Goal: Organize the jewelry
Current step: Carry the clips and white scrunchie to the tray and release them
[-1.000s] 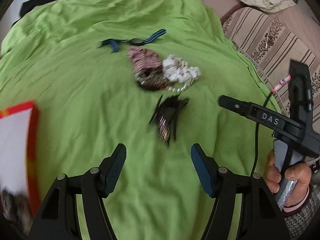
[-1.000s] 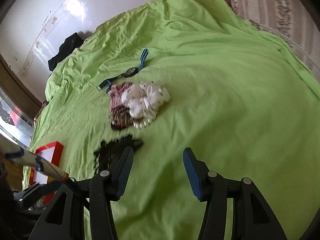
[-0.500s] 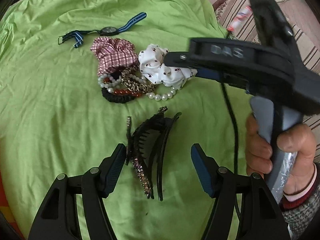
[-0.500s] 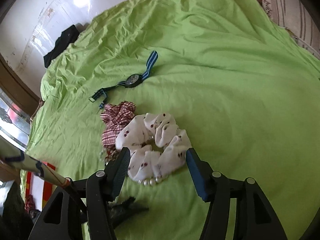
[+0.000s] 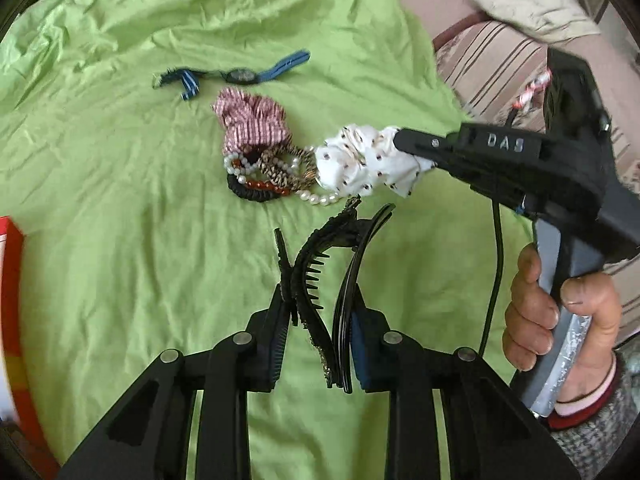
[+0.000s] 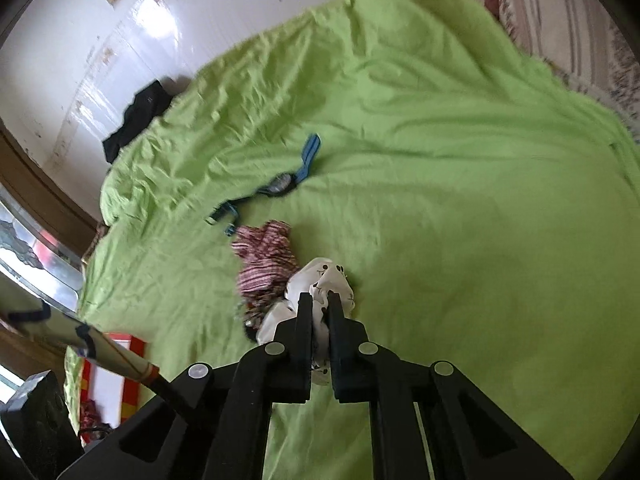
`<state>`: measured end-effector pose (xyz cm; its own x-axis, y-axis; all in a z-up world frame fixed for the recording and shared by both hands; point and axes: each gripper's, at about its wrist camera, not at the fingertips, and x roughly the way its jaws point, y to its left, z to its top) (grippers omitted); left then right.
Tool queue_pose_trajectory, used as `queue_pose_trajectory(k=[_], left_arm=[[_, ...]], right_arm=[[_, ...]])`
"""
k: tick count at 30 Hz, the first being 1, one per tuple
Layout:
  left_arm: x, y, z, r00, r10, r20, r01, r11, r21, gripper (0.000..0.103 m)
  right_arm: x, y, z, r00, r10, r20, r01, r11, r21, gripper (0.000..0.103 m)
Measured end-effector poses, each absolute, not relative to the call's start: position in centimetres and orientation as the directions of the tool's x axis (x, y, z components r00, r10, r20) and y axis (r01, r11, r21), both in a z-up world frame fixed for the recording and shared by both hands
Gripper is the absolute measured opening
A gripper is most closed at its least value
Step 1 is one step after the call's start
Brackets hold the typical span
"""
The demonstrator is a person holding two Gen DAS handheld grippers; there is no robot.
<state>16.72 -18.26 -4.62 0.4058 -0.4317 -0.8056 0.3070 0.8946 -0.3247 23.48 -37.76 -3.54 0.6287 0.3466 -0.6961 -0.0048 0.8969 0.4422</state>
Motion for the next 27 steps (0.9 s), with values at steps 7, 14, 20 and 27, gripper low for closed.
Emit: queue_pose_trajectory(k=[7,14,20,27], left_arm=[[12.7,-13.1,0.2,0.490,-0.427,-0.760,0.286,0.902,-0.323,0.027],[10.0,-2.3,1.9,0.576,-0.268,-0.772,0.121,0.962,-0.244,0.027],[10.7,7.9,2.0,0.593,-0.050,-0.804,-0.073,0.991,-0.115,0.027],[13.6,17.9,-1.1,0.508,0.082,-0.858,-0.242,0.969,-0.051,0.027]], right_arm=[[18.5,-35.6,1.2,0.661,0.339,-0.670,-0.073,0.917,0.392,0.007],[15.6,-29.3,3.8,0.649,0.379,-0.660,-0.172,0.918,0.357,0.007],[15.1,-20.6,4.1,0.590,0.440,-0.677,-0.288,0.898,0.333,0.007],[16.7,-9.9,2.2,0.493,0.507,-0.707,-0.377,0.857,0.352,0.007]])
